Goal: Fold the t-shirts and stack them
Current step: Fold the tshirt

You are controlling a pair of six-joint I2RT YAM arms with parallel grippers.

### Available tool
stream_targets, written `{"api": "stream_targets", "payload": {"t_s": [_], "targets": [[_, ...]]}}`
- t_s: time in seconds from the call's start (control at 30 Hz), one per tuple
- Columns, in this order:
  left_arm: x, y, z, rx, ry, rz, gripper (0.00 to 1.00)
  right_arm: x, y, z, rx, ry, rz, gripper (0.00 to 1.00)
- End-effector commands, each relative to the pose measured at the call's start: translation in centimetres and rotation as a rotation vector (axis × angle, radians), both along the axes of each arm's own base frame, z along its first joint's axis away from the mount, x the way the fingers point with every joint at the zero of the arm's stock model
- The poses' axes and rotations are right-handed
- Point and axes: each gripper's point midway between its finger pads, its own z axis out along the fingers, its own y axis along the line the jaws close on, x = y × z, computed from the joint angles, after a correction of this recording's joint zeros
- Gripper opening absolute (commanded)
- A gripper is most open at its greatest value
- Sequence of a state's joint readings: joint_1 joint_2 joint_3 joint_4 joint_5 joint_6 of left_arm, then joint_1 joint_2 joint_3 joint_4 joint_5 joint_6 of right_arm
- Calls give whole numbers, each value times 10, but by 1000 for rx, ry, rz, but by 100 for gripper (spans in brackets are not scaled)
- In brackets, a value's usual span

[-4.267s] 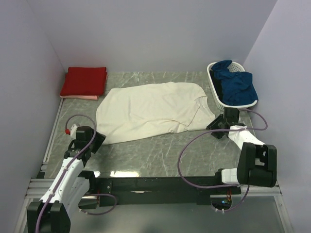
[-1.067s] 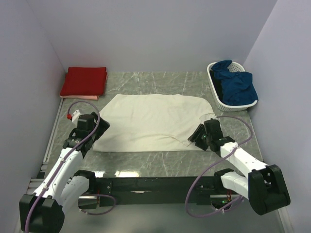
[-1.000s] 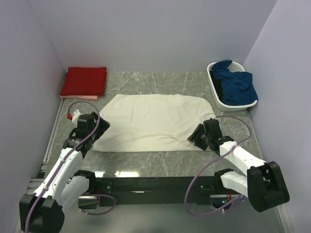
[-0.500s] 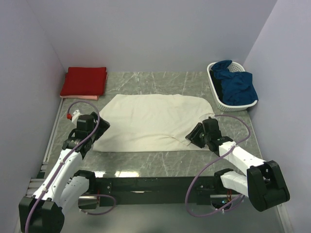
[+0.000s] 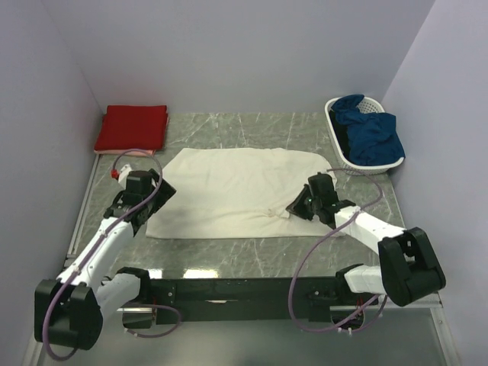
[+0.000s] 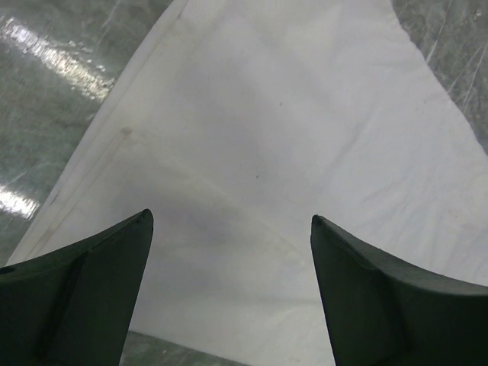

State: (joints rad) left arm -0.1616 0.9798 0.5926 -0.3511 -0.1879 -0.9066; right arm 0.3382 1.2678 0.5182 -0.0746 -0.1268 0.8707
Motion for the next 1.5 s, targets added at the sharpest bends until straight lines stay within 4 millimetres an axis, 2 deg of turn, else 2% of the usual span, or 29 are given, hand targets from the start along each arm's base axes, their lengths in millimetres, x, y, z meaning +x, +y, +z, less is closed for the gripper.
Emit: {"api": "stream_targets", "payload": {"t_s": [0.0,0.03,0.07,0.1,0.17,0.2,0.27,0.3,0.33,0.37,0.4,0.43,0.47,0.5,0.53,0.57,0.6,0.63,0.73,0.77,0.8,0.87,0.9,1.0,1.07,1.27,1.47], "targets": [[34,-6,36,-5,-118,-11,89,30,23,27,24,-80,44,15],[40,-6,35,-4,-111,-6,89,40,28,35,22,-97,55,15],[45,-8,36,-8,-120,-7,89,42,32,27,11,-70,69,15],[49,-8,30,-6,-102,-8,89,44,34,25,0,-64,92,16],[58,-8,33,4,-110,-5,90,53,41,21,-9,-45,118,19],[62,-8,27,10,-90,-5,91,56,43,20,-19,-47,137,26],[71,-6,30,35,-92,2,92,64,45,15,-42,-35,152,34],[75,-5,23,44,-68,3,93,66,45,15,-60,-39,166,39],[83,-6,28,51,-77,4,93,74,46,21,-65,-56,173,47],[89,-5,30,64,-79,-1,93,77,47,19,-78,-54,184,50],[94,-5,21,75,-56,0,93,79,48,20,-91,-57,201,51],[102,-6,27,79,-66,-8,93,86,50,28,-92,-76,205,53],[107,-7,27,87,-64,-13,93,88,51,27,-99,-69,214,53],[113,-4,17,111,-36,-6,93,90,53,31,-95,-82,226,55],[124,-4,26,128,-49,-10,93,95,56,38,-87,-100,232,55],[130,-2,26,148,-45,-10,93,97,57,41,-90,-107,238,56],[137,-1,18,169,-20,-15,93,100,56,45,-94,-117,235,56],[150,3,29,206,-42,-11,93,106,56,51,-101,-133,228,56],[178,7,30,281,-31,-28,90,115,53,58,-133,-143,214,56],[183,7,27,300,-14,-34,89,117,52,57,-141,-138,213,56],[198,7,23,320,-6,-43,87,119,53,58,-142,-141,212,56],[209,11,18,373,16,-55,79,123,55,60,-142,-148,215,56],[220,10,13,391,23,-71,75,125,56,61,-138,-153,217,55],[237,6,-4,436,62,-143,70,126,57,59,-141,-148,223,55],[240,4,-13,456,94,-190,68,126,56,61,-145,-154,228,55],[244,-7,-45,452,141,-298,73,122,49,62,-146,-158,233,55],[249,-20,-54,400,116,-394,72,115,45,63,-144,-162,232,54]]}}
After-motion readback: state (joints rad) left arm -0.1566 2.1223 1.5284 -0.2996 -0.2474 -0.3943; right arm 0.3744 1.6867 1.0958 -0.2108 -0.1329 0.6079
